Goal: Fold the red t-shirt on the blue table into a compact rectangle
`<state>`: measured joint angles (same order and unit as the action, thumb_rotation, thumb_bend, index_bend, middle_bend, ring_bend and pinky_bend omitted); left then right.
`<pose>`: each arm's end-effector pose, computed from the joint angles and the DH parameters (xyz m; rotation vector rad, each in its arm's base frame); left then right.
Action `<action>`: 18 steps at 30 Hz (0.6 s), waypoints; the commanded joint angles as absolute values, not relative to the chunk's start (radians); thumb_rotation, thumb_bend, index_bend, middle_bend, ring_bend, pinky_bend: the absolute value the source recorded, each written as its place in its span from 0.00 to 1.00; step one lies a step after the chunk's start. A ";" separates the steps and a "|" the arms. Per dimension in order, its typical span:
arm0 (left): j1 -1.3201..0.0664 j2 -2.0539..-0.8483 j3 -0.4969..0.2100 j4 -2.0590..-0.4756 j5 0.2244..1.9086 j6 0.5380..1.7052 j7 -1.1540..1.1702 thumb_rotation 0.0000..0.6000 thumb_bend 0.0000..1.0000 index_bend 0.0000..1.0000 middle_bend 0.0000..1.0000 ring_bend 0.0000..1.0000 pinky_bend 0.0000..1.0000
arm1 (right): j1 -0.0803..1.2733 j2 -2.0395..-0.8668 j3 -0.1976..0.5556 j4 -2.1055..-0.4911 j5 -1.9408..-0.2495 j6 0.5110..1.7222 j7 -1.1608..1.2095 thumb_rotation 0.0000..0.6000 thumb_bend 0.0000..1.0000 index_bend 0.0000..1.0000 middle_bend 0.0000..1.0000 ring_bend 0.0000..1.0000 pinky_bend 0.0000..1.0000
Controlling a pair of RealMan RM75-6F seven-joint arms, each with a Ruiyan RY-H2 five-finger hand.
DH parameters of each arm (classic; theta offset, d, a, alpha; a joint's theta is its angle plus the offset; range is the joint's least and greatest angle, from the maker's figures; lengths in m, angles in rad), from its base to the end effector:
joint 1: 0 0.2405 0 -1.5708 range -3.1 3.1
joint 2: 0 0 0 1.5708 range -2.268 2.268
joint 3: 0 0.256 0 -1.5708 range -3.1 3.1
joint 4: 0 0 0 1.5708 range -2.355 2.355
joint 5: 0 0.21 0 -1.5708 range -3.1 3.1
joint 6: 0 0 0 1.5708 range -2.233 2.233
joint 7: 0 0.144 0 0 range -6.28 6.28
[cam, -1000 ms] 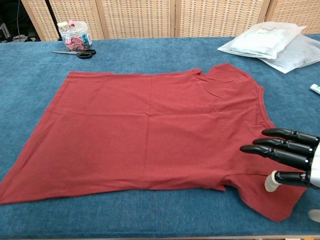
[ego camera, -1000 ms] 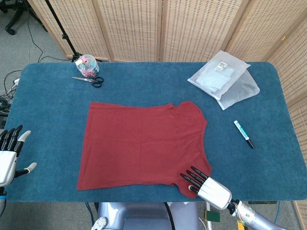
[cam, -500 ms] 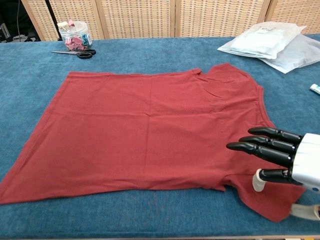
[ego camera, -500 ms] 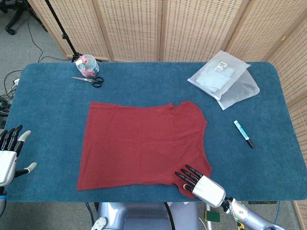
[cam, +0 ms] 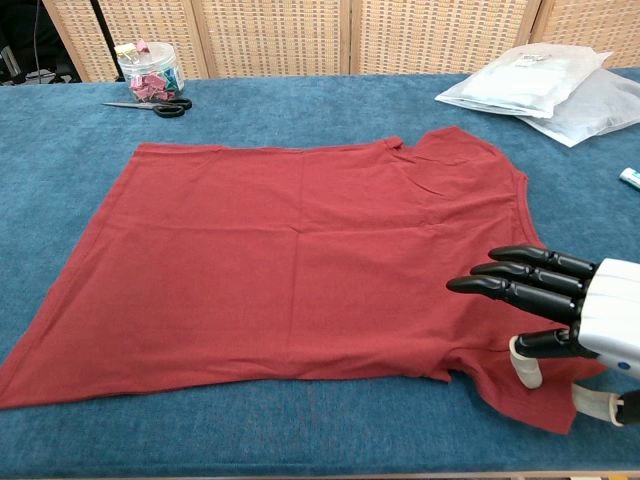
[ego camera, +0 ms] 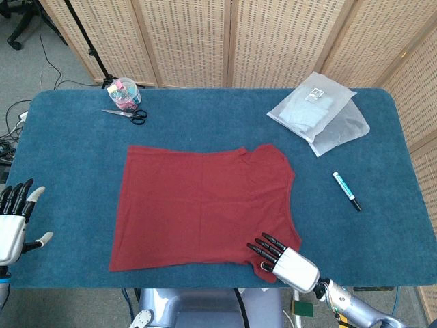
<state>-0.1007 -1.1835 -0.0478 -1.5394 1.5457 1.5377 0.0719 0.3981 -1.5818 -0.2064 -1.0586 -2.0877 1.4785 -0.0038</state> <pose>-0.3078 0.1858 0.1490 -1.4227 -0.7764 -0.9126 -0.2483 -0.1858 -0.0129 2.3025 -0.4035 1.1784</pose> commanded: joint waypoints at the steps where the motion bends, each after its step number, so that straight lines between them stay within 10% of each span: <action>1: -0.103 -1.187 -0.046 -1.535 1.549 1.534 0.075 1.00 0.00 0.00 0.00 0.00 0.00 | 0.399 -1.590 -0.208 -1.047 -2.083 1.486 0.000 1.00 0.49 0.57 0.05 0.00 0.00; 7: -0.117 -1.222 -0.024 -1.471 1.622 1.550 0.026 1.00 0.00 0.01 0.00 0.00 0.00 | 0.401 -1.599 -0.213 -1.035 -2.077 1.498 0.010 1.00 0.52 0.62 0.05 0.00 0.00; 18: -0.162 -1.334 0.104 -1.229 1.800 1.518 -0.232 1.00 0.00 0.46 0.00 0.00 0.00 | 0.409 -1.575 -0.237 -1.068 -2.070 1.501 0.039 1.00 0.52 0.63 0.05 0.00 0.00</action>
